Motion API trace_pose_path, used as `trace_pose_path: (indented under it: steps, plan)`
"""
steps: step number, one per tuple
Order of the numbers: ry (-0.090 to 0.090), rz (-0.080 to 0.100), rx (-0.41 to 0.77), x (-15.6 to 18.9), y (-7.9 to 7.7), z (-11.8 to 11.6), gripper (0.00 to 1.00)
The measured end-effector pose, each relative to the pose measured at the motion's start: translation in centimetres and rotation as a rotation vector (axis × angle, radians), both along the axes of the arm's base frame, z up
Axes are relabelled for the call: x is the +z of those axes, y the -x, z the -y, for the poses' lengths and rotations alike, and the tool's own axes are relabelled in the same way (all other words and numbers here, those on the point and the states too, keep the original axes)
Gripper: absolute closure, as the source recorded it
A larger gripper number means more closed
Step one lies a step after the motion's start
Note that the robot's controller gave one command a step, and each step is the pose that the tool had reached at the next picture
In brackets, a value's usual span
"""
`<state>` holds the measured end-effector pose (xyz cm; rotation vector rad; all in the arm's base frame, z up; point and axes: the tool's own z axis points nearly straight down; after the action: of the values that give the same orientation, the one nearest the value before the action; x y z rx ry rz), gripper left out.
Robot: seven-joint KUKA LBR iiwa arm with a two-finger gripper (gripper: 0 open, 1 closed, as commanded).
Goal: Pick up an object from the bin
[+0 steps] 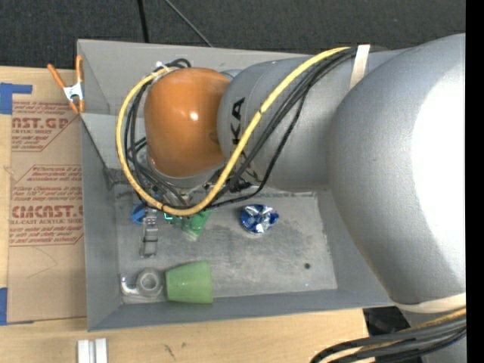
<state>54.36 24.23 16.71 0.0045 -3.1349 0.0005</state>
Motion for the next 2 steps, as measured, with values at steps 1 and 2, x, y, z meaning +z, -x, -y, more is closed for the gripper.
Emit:
trace_pose_path:
  steps: [1, 2]
  plan:
    - [0.000, 0.004, 0.156, -9.12, -4.05, 5.53, 0.00]
    - [-0.002, 0.007, 0.158, -8.77, -4.05, 5.28, 1.00]
